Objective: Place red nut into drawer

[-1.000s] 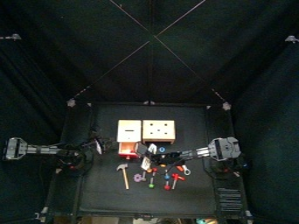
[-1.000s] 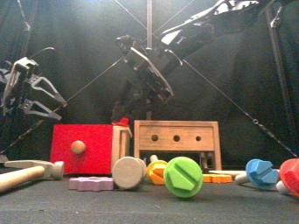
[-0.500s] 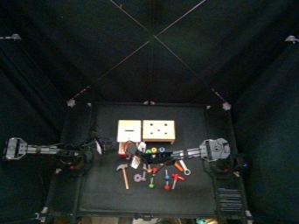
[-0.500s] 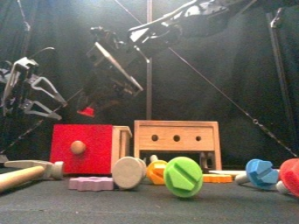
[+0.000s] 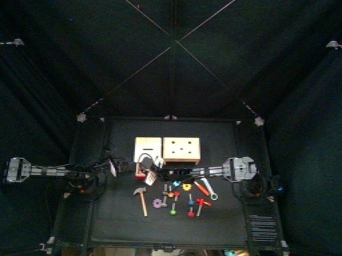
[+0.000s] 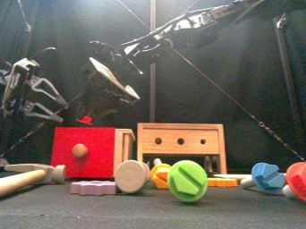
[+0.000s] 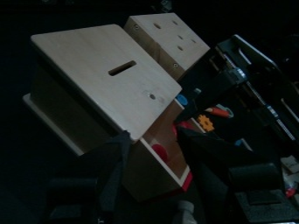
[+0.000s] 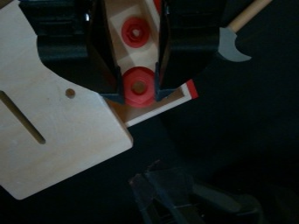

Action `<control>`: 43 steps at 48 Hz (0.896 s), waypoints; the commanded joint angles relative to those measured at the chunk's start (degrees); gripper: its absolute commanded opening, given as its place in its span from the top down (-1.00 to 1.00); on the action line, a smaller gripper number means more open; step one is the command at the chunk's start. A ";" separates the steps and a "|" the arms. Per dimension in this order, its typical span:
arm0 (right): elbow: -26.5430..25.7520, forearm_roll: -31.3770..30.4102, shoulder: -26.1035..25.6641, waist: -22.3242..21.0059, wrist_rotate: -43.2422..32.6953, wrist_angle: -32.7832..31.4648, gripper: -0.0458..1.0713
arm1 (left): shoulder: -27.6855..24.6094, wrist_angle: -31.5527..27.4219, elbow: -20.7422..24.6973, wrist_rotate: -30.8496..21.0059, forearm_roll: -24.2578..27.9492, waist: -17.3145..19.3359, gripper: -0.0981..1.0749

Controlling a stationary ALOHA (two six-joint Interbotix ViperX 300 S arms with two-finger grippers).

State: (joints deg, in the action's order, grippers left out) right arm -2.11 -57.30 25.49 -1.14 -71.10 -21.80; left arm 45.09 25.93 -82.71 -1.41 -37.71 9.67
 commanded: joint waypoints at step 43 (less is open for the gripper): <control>-1.41 0.70 -0.18 0.18 0.09 0.09 -0.50 | -0.09 0.18 1.23 -0.09 0.26 0.18 -0.61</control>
State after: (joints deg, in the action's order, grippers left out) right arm -2.20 -56.51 26.89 -0.97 -71.02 -21.88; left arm 45.09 25.93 -82.71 -1.58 -37.71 9.67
